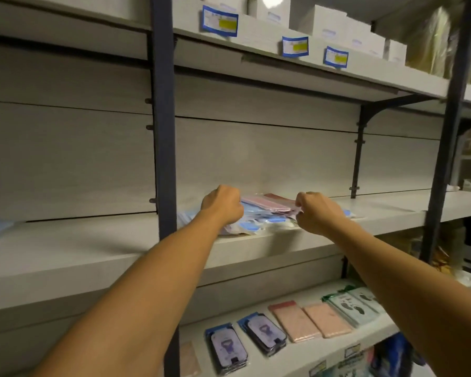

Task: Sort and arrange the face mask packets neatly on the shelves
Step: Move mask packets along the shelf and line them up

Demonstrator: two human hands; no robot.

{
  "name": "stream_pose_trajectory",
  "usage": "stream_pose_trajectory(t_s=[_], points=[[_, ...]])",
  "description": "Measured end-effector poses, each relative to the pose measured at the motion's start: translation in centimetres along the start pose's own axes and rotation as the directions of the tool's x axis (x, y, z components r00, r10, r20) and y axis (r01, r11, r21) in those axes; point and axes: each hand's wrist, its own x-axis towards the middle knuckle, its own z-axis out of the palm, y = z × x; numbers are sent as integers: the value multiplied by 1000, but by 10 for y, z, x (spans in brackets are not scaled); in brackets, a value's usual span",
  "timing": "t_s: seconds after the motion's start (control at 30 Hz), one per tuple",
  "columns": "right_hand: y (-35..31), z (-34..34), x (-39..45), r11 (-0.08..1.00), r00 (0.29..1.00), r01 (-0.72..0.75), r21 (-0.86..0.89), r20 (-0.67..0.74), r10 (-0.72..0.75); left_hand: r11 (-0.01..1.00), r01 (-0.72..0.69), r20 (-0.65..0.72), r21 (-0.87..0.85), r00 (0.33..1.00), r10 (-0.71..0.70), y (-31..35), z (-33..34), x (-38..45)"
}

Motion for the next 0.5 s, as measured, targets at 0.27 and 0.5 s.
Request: stream_pose_trajectory(t_s=[0.27, 0.5], points=[[24, 16, 59, 998, 999, -24, 52, -36, 26, 999, 41, -41, 34, 998, -40, -4, 12, 57], [21, 41, 109, 982, 999, 11, 188, -45, -2, 993, 110, -56, 52, 993, -108, -22, 26, 88]])
